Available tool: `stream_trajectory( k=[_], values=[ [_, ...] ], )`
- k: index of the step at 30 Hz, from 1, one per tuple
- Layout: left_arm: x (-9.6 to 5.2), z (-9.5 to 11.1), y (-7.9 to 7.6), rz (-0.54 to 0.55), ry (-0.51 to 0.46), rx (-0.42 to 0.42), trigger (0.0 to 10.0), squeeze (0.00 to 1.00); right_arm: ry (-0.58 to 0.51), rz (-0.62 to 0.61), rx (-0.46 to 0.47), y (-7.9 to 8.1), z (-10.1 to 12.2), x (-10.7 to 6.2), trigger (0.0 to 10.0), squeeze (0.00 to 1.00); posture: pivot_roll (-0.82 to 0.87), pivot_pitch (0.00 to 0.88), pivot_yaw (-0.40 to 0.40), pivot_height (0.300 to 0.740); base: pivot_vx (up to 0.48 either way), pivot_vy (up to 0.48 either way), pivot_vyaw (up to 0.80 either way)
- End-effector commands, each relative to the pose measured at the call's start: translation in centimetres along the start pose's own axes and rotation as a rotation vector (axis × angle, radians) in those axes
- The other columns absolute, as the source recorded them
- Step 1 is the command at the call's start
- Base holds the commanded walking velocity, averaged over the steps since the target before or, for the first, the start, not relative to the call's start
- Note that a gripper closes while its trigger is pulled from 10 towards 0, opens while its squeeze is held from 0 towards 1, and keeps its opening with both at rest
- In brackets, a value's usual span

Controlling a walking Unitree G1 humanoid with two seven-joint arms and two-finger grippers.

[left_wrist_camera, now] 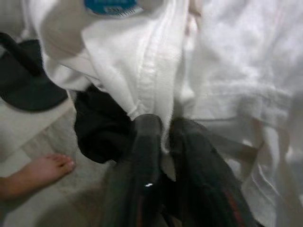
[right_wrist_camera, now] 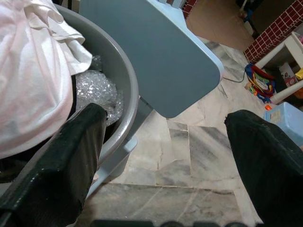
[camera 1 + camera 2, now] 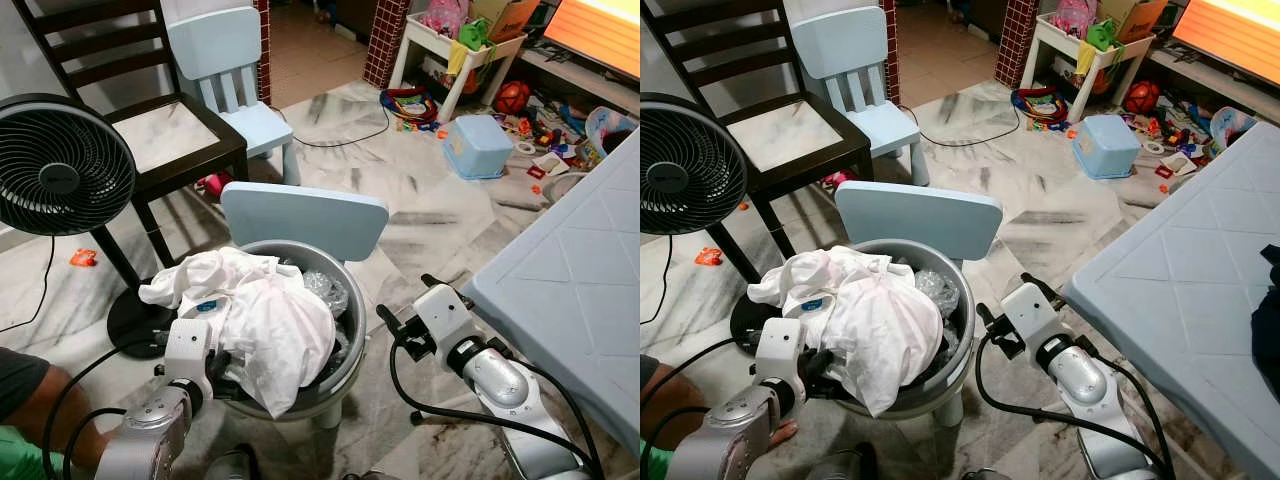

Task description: Hang hanger

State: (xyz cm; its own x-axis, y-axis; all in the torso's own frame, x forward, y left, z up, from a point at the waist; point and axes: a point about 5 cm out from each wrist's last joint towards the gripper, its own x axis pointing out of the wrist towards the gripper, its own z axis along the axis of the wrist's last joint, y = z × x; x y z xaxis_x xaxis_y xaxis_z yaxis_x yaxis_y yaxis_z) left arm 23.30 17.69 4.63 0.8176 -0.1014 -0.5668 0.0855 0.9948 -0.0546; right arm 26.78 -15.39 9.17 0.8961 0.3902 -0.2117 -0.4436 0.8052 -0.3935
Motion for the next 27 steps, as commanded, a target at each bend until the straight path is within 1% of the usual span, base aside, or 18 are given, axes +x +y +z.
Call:
stream_trajectory(
  k=[1, 5, 8, 9, 10, 12, 14, 17, 18, 19, 20, 22, 23, 25, 26, 27],
  values=[
    [0.0, -0.2, 0.5, 0.035, -0.003, 0.003, 0.0, 0.0, 0.006, -0.012, -0.013, -0.4, -0.1, 0.0, 10.0, 0.0, 0.02, 0.141, -0.066, 0.74, 0.0, 0.0, 0.0],
    [-0.1, 0.4, 0.8, 0.054, -0.037, 0.006, 0.0, 0.0, 0.004, -0.015, -0.013, -0.5, 0.0, 0.0, 10.0, 0.0, 0.02, 0.14, -0.066, 0.74, 0.0, 0.0, 0.0],
    [-0.3, 2.1, 1.5, 0.099, -0.133, 0.068, 0.0, 0.0, 0.009, -0.017, -0.012, -0.5, -0.2, -0.2, 10.0, 0.0, 0.02, 0.138, -0.066, 0.74, 0.0, 0.0, 0.0],
    [-0.5, 3.2, 1.7, 0.114, -0.186, 0.097, 0.0, 0.0, 0.01, -0.017, -0.012, -0.5, -0.3, -0.2, 10.0, 0.0, 0.02, 0.134, -0.066, 0.74, 0.0, 0.0, 0.0],
    [-0.5, 3.2, 1.7, 0.114, -0.186, 0.097, 0.0, 0.0, 0.01, -0.017, -0.012, -0.5, -0.3, -0.2, 10.0, 0.0, 0.02, 0.134, -0.066, 0.74, 0.0, 0.0, 0.0],
    [-0.8, 4.6, 2.0, 0.138, -0.258, 0.108, 0.0, 0.0, 0.009, -0.017, -0.011, -0.5, -0.3, -0.1, 10.0, 0.0, 0.03, 0.133, -0.067, 0.74, 0.0, 0.0, 0.0],
    [-1.3, 6.8, 2.4, 0.173, -0.369, 0.149, 0.0, 0.0, 0.005, -0.016, -0.011, -0.4, -0.2, 0.1, 10.0, 0.0, 0.03, 0.129, -0.068, 0.74, 0.0, 0.0, 0.0],
    [-1.5, 8.1, 2.7, 0.184, -0.434, 0.157, 0.0, 0.0, 0.002, -0.015, -0.011, -0.4, -0.1, 0.3, 10.0, 0.0, 0.03, 0.127, -0.069, 0.74, 0.0, 0.0, 0.0],
    [-1.7, 10.1, 3.3, 0.204, -0.517, 0.179, 0.0, 0.0, -0.001, -0.015, -0.011, -0.4, 0.0, 0.4, 10.0, 0.0, 0.03, 0.124, -0.07, 0.74, 0.0, 0.0, 0.0],
    [-1.8, 11.2, 3.6, 0.213, -0.562, 0.201, 0.0, 0.0, -0.003, -0.015, -0.012, -0.4, 0.0, 0.5, 10.0, 0.0, 0.03, 0.121, -0.071, 0.74, 0.0, 0.0, 0.0],
    [-2.0, 12.3, 3.9, 0.228, -0.606, 0.256, 0.0, 0.0, -0.005, -0.015, -0.012, -0.4, 0.1, 0.6, 10.0, 0.0, 0.03, 0.12, -0.071, 0.74, 0.0, 0.0, 0.0],
    [-2.7, 14.8, 3.6, 0.226, -0.722, 0.476, 0.0, 0.0, -0.007, -0.016, -0.014, -0.4, 0.1, 0.6, 10.0, 0.0, 0.03, 0.117, -0.07, 0.74, 0.0, 0.0, 0.0],
    [-2.9, 16.1, 3.2, 0.198, -0.771, 0.553, 0.0, 0.0, -0.009, -0.017, -0.014, -0.4, 0.1, 0.7, 10.0, 0.0, 0.03, 0.116, -0.068, 0.74, 0.0, 0.0, 0.0],
    [-2.6, 17.1, 2.8, 0.111, -0.766, 0.462, 0.0, 0.0, -0.01, -0.018, -0.015, -0.4, 0.1, 0.7, 10.0, 0.0, 0.03, 0.113, -0.066, 0.74, 0.0, 0.0, 0.0],
    [-2.6, 17.6, 2.7, 0.077, -0.774, 0.448, 0.0, 0.0, -0.011, -0.019, -0.015, -0.4, 0.1, 0.7, 10.0, 0.0, 0.03, 0.113, -0.066, 0.74, 0.0, 0.0, 0.0],
    [-3.0, 18.8, 2.1, 0.016, -0.821, 0.455, 0.0, 0.0, -0.012, -0.021, -0.014, -0.3, 0.1, 0.7, 10.0, 0.0, 0.03, 0.111, -0.063, 0.74, 0.0, 0.0, 0.0]
  ],
)
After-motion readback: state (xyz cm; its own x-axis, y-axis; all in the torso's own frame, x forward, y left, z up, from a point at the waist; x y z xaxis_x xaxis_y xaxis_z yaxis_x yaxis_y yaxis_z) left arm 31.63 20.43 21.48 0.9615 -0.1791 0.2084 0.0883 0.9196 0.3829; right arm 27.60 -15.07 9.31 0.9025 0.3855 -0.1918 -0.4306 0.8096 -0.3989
